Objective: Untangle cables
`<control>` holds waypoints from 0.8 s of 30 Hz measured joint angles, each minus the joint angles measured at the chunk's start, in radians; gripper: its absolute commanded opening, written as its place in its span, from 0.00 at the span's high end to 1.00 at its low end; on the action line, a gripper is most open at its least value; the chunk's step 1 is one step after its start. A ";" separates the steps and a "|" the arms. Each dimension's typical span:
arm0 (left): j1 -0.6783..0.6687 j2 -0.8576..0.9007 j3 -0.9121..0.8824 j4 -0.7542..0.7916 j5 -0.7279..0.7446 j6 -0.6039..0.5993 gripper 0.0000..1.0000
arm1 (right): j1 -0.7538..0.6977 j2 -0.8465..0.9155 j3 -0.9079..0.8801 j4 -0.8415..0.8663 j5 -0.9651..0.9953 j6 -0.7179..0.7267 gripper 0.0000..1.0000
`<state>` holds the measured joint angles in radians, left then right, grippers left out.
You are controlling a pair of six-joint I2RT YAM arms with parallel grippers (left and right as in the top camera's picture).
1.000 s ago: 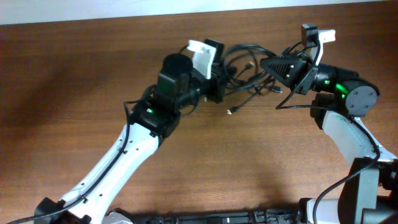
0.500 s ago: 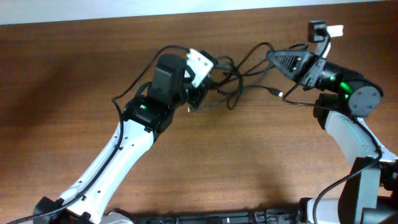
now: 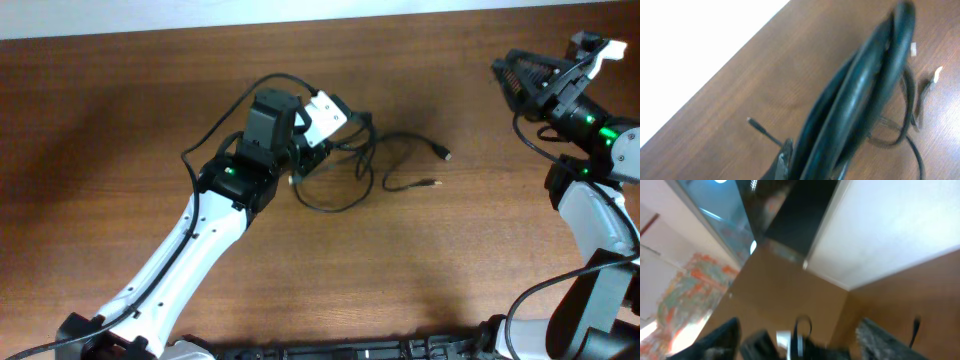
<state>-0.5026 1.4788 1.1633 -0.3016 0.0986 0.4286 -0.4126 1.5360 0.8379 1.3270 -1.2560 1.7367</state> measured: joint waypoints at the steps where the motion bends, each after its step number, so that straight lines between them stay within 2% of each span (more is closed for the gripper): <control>1: 0.000 0.002 -0.001 0.059 -0.003 -0.066 1.00 | 0.000 0.000 0.000 -0.004 -0.047 -0.006 0.17; 5: 0.000 0.002 -0.002 0.196 0.031 -0.311 1.00 | 0.018 0.000 0.000 -0.007 -0.151 -0.024 0.18; 9: -0.011 0.003 -0.002 0.285 0.127 -0.513 1.00 | 0.135 0.000 0.000 -0.007 -0.190 -0.095 0.19; 12: -0.034 0.003 -0.002 0.303 0.173 -0.632 1.00 | 0.248 0.000 0.000 -0.008 -0.211 -0.219 0.20; 18: -0.043 0.003 -0.002 0.310 0.273 -0.763 1.00 | 0.344 0.000 0.000 -0.007 -0.224 -0.442 0.20; 24: -0.092 0.003 -0.002 0.310 0.284 -0.782 1.00 | 0.387 0.000 0.000 -0.007 -0.219 -0.492 0.20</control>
<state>-0.5949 1.4815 1.1610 0.0082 0.3824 -0.3538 -0.0254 1.5364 0.8383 1.3201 -1.4746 1.2446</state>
